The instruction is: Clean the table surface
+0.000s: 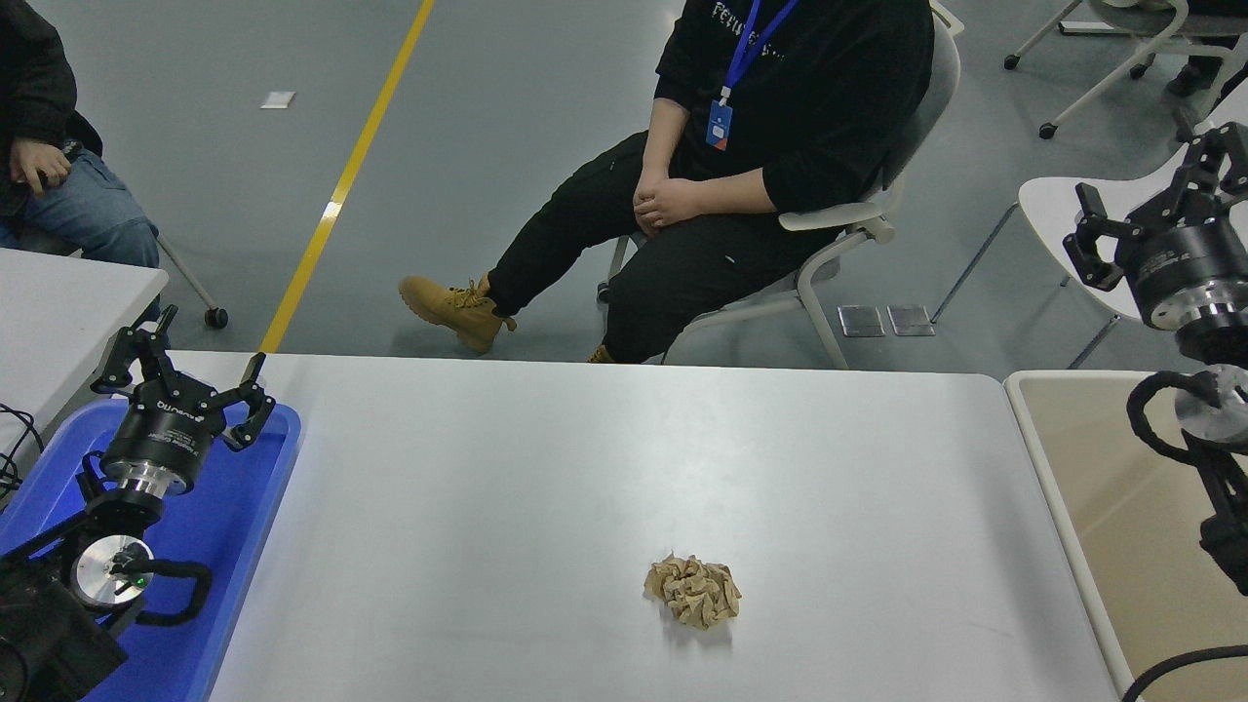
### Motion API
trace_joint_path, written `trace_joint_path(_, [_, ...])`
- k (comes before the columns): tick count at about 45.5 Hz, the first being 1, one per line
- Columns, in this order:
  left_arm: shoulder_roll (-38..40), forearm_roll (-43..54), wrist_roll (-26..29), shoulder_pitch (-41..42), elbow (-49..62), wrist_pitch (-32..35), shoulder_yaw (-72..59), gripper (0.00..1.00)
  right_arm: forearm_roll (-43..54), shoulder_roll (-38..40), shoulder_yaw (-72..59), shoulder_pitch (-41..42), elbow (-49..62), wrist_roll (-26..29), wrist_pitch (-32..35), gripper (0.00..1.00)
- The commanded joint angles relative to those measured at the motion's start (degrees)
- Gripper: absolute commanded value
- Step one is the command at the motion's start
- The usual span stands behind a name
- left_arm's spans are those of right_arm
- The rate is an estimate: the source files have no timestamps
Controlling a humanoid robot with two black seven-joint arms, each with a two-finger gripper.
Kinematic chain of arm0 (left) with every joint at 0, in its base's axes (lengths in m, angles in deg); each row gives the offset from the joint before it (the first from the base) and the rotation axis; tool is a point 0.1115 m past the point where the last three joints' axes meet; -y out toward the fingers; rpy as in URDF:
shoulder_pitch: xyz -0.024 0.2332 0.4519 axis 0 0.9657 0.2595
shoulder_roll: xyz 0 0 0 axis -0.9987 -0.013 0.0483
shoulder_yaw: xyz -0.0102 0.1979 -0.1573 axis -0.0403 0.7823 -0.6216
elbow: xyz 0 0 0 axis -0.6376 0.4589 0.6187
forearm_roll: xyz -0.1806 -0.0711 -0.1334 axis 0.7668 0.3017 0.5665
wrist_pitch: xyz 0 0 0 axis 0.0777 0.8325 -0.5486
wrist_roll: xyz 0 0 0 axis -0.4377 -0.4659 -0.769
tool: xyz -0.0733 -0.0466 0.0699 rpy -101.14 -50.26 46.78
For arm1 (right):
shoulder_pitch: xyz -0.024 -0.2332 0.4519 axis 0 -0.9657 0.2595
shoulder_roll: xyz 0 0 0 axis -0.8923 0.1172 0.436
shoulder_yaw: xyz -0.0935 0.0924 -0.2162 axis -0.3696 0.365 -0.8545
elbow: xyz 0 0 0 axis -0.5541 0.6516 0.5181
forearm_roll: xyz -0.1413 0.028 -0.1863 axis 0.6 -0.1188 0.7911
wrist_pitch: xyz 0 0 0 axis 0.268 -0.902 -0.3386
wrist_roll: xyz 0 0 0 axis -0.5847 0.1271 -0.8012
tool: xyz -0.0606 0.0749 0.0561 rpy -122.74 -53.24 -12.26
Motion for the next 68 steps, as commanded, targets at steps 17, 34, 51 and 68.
trace_joint_path(17, [-0.03, 0.00, 0.00, 0.00, 0.00, 0.00, -0.02, 1.00, 0.36, -1.72, -6.39, -2.50, 0.22, -0.07, 0.06, 0.99])
trace_joint_path(34, [-0.03, 0.00, 0.00, 0.00, 0.00, 0.00, -0.02, 1.00, 0.27, 0.56, -11.57, 0.84, 6.28, 0.02, 0.06, 0.99])
trace_joint_path(51, [-0.03, 0.00, 0.00, 0.00, 0.00, 0.00, 0.06, 1.00, 0.97, 14.53, -39.07, 16.30, 6.90, -0.07, 0.76, 0.99])
trace_joint_path(68, [-0.03, 0.00, 0.00, 0.00, 0.00, 0.00, 0.07, 1.00, 13.45, 16.56, -70.80, 39.42, 6.37, -0.07, 14.03, 0.99])
